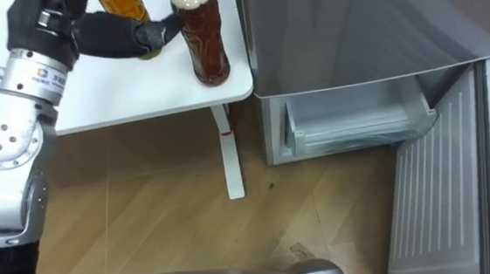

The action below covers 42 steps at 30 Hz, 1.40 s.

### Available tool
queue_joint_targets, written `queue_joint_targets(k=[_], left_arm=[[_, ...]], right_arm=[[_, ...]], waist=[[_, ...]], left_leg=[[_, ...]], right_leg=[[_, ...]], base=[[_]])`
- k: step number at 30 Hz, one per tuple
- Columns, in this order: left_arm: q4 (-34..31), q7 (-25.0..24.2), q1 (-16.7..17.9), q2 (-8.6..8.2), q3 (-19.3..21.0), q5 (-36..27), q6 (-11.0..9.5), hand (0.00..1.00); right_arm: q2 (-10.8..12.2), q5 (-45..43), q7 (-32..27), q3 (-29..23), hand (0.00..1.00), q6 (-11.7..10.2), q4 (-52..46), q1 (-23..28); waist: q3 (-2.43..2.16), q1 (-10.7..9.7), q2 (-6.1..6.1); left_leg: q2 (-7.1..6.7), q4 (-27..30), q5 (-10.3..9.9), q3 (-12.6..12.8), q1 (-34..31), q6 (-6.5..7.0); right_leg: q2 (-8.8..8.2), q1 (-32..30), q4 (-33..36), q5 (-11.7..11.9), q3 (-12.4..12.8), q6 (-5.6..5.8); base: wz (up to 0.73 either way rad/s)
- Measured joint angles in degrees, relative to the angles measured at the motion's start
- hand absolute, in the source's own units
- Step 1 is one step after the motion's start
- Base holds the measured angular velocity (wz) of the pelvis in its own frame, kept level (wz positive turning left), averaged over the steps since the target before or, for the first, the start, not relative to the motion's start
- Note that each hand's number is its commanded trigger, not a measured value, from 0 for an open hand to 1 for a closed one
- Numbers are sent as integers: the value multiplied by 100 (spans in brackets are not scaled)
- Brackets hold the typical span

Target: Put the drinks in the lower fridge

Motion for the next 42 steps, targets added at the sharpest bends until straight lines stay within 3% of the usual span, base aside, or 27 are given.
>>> queue_joint_targets(k=[12, 21, 30, 36, 42], left_arm=[[202, -77, 22, -2, -5, 3, 2, 0], [210, -80, 72, -1, -43, -22, 2, 0], [784, -88, 66, 0, -236, -868, 1, 0], [921, -336, 40, 0, -220, -1584, 0, 0], [920, -490, 35, 0, -199, -1806, 0, 0]], right_arm=[[1, -2, -70, -2, 0, 0, -29, 9], [0, 0, -98, 4, 0, -8, -58, 10], [-12, -33, -146, 35, 0, -14, -91, 9], [-13, -34, -61, 0, 0, -9, -66, 11], [-9, -34, 81, 0, 0, 62, -75, 9]], waist=[[29, -3, -55], [12, 0, -47], [6, -123, -38], [41, -151, -91], [47, -151, -103]], left_leg=[[2, 10, 0, 0, 0, 0], [2, 36, 1, 0, 2, 2], [3, 38, 1, 6, -3, 2], [4, 32, 1, 51, 12, 1], [3, 33, 1, 83, 0, 1]], right_leg=[[-2, -25, 61, -1, 10, -1], [-1, -24, 74, -3, 24, -4], [-1, -30, 89, -2, 28, -5], [2, -38, 93, -1, 79, -7], [11, -72, 90, -1, 158, -7]], base=[[0], [0], [0], [-3], [-5]])
